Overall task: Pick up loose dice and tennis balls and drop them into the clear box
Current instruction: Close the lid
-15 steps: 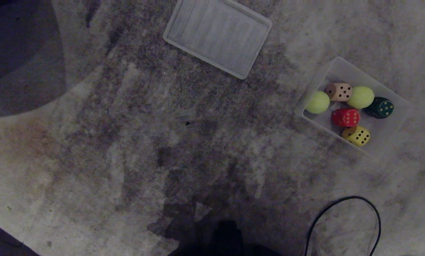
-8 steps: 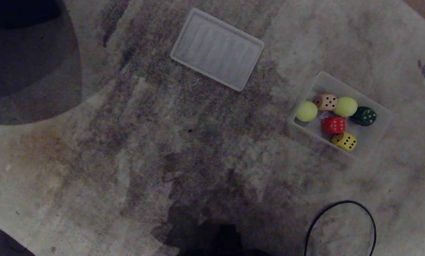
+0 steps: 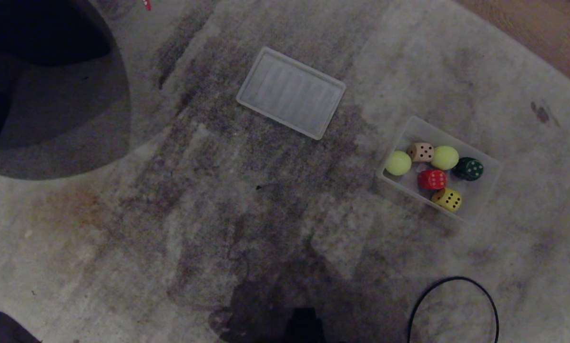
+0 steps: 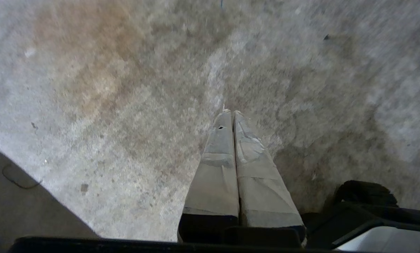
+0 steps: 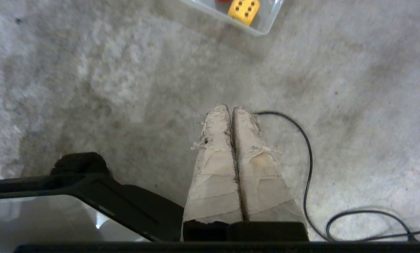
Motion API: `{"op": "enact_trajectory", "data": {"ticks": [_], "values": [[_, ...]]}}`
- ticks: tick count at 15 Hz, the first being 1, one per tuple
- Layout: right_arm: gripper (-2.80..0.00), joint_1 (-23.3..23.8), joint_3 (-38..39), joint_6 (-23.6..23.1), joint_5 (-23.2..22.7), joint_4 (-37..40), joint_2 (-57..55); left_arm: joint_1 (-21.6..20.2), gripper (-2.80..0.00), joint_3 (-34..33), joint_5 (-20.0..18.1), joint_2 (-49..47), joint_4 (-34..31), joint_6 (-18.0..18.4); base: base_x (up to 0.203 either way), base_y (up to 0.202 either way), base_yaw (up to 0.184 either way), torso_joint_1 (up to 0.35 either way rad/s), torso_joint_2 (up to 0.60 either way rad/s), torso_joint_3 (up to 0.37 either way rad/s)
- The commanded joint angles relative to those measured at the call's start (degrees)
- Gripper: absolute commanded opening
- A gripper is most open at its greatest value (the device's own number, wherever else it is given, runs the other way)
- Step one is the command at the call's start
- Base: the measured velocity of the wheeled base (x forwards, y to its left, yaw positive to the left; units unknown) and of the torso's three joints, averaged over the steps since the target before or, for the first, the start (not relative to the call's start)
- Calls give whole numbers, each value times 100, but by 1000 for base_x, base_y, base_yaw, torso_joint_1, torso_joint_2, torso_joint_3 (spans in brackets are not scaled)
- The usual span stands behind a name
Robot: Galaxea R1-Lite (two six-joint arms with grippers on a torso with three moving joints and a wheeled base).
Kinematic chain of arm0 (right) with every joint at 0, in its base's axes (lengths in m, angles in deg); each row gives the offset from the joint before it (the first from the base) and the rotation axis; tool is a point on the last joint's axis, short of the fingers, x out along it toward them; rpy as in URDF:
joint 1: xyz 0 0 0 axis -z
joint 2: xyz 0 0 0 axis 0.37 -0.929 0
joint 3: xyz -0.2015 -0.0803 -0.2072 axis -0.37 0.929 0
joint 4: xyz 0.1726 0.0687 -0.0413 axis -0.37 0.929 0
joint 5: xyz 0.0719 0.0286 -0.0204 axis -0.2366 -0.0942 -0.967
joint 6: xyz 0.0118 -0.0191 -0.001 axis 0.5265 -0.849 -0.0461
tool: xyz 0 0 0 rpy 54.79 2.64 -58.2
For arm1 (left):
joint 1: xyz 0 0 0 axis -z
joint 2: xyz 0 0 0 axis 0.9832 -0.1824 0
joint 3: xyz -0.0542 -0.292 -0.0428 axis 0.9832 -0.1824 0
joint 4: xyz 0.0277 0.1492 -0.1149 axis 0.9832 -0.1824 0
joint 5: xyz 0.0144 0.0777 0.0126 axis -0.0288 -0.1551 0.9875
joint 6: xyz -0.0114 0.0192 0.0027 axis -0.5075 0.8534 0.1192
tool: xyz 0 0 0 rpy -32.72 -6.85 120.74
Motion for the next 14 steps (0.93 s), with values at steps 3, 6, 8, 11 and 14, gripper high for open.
{"op": "enact_trajectory", "data": {"ticks": [3, 6, 8, 11, 14], "values": [[-280, 2, 0, 2, 0, 5, -16, 0, -280, -9, 7, -6, 4, -5, 0, 0, 0, 1, 3, 200], [-280, 5, 0, 2, 0, 5, -16, 0, -280, -9, 7, -6, 4, -5, 0, 0, 0, 1, 0, 200], [-280, 5, 0, 2, 0, 5, -16, 0, -280, -9, 3, -6, 4, -5, 0, 0, 0, 3, 4, 203], [-280, 5, 0, 2, 0, 5, -16, 0, -280, -9, 7, -6, 4, -5, 0, 0, 0, 2, 4, 203], [-280, 3, 0, 11, 0, 5, -16, 0, -280, -9, 7, -6, 4, -5, 0, 0, 0, 2, 2, 197]]}}
